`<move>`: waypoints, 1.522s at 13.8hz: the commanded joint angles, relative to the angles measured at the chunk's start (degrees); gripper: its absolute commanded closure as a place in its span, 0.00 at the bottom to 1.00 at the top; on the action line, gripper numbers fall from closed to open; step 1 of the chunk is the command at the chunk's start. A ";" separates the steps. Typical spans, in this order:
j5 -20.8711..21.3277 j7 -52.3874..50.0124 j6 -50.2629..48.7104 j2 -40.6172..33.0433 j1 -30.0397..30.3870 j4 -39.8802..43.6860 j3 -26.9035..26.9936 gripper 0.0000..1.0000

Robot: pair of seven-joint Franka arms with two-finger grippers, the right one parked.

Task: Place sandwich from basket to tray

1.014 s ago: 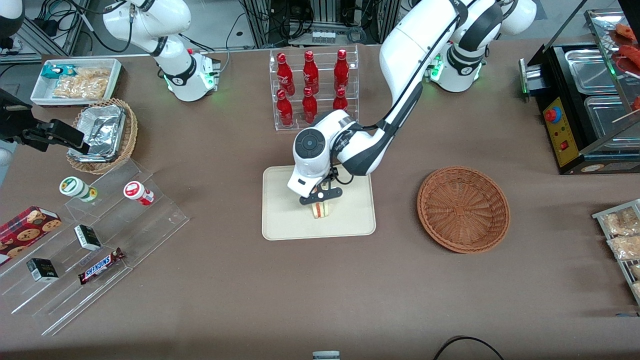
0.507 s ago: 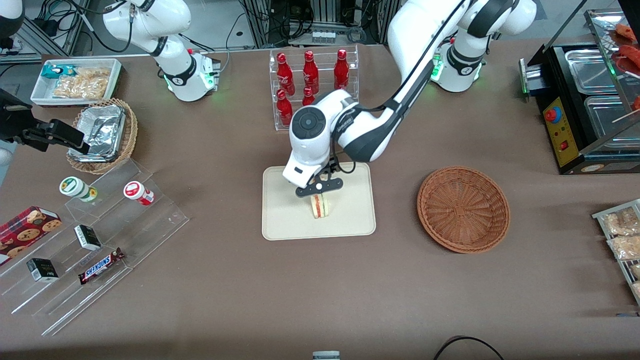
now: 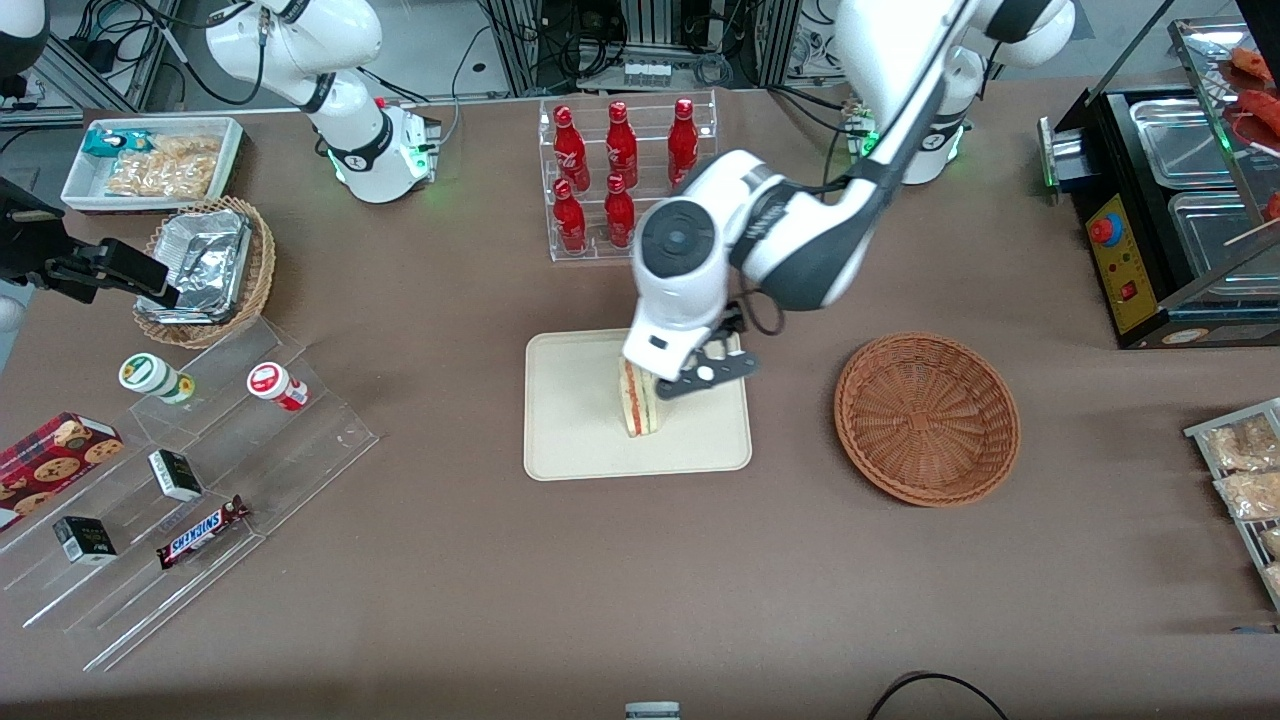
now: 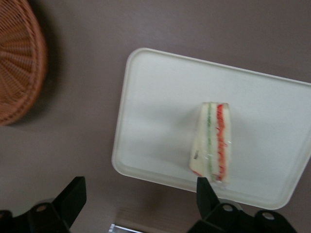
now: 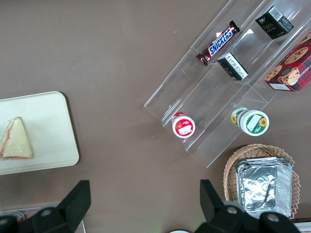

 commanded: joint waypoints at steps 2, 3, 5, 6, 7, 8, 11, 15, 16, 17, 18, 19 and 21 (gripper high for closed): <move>0.17 10.84 -1.76 -7.43 7.57 -7.66 -0.40 0.00; -0.09 14.27 -1.85 -9.36 10.03 -9.94 -0.49 0.00; -0.36 20.34 -1.85 -12.88 13.64 -13.72 -0.49 0.00; -0.36 22.89 -1.85 -14.63 15.57 -15.39 -0.49 0.00; -0.44 25.52 -1.85 -15.96 17.42 -16.45 -0.49 0.00; -0.44 28.07 -1.94 -16.93 19.09 -17.07 -0.49 0.00; -1.58 36.07 -5.00 -19.48 24.89 -16.99 -0.49 0.00; -1.59 44.86 -9.66 -22.91 30.95 -16.99 -0.75 0.00; -1.50 46.63 -10.89 -24.13 32.62 -16.90 -1.10 0.00; -1.50 48.30 -11.60 -25.28 35.08 -16.90 -2.50 0.00; -1.50 49.27 -12.56 -26.33 37.10 -16.55 -3.73 0.00; -1.24 49.37 -13.44 -27.65 37.99 -16.55 -4.18 0.00; -1.06 49.54 -14.76 -30.46 40.10 -16.64 -4.45 0.00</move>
